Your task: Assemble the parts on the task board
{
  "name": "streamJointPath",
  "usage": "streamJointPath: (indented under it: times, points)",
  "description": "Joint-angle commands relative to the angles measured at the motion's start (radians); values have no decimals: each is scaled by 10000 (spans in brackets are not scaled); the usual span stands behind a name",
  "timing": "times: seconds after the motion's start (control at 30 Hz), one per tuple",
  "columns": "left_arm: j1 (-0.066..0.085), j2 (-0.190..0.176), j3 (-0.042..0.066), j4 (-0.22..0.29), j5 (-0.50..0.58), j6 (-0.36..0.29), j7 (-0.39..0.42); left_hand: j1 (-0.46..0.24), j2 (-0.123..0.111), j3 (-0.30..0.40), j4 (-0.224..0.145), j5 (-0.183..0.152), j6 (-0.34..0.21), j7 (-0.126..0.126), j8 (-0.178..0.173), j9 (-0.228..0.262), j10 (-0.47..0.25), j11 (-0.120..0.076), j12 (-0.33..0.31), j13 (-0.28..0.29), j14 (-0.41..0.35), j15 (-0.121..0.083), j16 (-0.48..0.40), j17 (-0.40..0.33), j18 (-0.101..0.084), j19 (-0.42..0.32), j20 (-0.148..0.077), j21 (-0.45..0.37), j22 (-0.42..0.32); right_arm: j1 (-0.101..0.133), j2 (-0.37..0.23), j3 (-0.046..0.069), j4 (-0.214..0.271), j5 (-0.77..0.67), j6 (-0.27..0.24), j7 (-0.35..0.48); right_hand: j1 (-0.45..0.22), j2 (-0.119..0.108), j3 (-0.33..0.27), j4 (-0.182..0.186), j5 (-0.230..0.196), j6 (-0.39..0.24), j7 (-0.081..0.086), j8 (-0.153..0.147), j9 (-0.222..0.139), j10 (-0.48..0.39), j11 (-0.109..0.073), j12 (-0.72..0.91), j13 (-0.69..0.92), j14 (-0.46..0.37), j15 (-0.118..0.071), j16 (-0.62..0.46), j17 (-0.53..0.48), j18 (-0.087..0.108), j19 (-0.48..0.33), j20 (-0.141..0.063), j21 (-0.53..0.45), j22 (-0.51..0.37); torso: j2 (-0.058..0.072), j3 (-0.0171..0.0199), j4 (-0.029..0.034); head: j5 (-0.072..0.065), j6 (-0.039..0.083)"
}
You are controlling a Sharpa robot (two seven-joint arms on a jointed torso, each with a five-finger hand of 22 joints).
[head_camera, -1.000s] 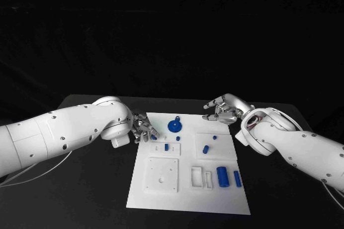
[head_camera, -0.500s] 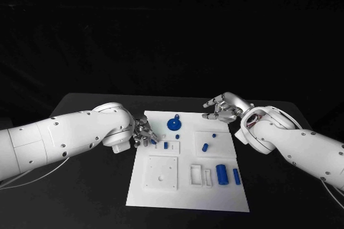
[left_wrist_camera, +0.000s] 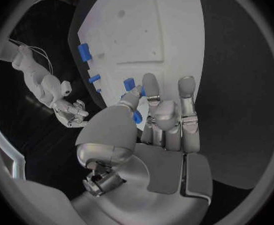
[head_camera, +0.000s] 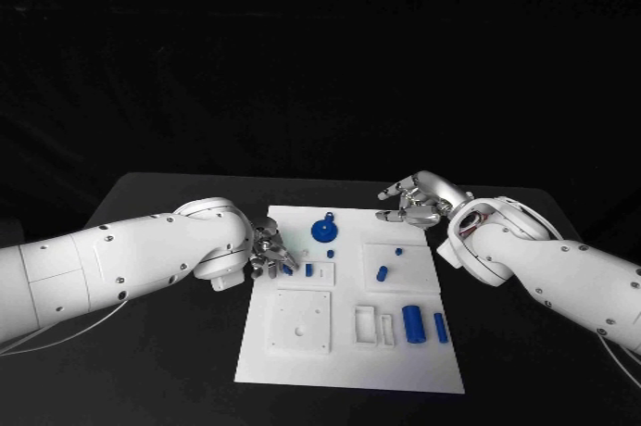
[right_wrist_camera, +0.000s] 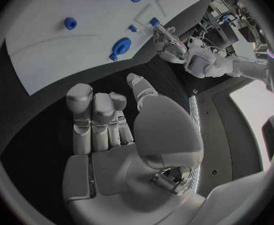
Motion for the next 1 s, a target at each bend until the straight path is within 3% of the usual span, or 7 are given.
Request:
streamJointPath:
  times: [0.03,1.0]
  points:
    - [-46,37,-20,22,-179,-65,33,20,81,165,-89,52,402,-364,-25,560,453,-59,34,-9,70,1,-68,9,21,52,-20,64,180,-12,-1,5,18,-22,83,47,-109,-6,61,25,23,12,17,-32,-5,-71,-9,-31,1,-14,4,-60,-5,35,37,1,-40,980,6,0,-13,0,-1]
    - [-57,103,-20,12,-314,616,159,142,26,174,-161,43,456,-360,-129,569,452,-61,50,-73,92,21,-87,189,29,39,2,51,181,-93,-10,5,6,-19,108,41,-109,-6,61,25,23,12,17,-32,-5,-71,-9,-31,1,-14,4,-60,-5,35,37,1,-40,980,6,-7,2,-44,-50]
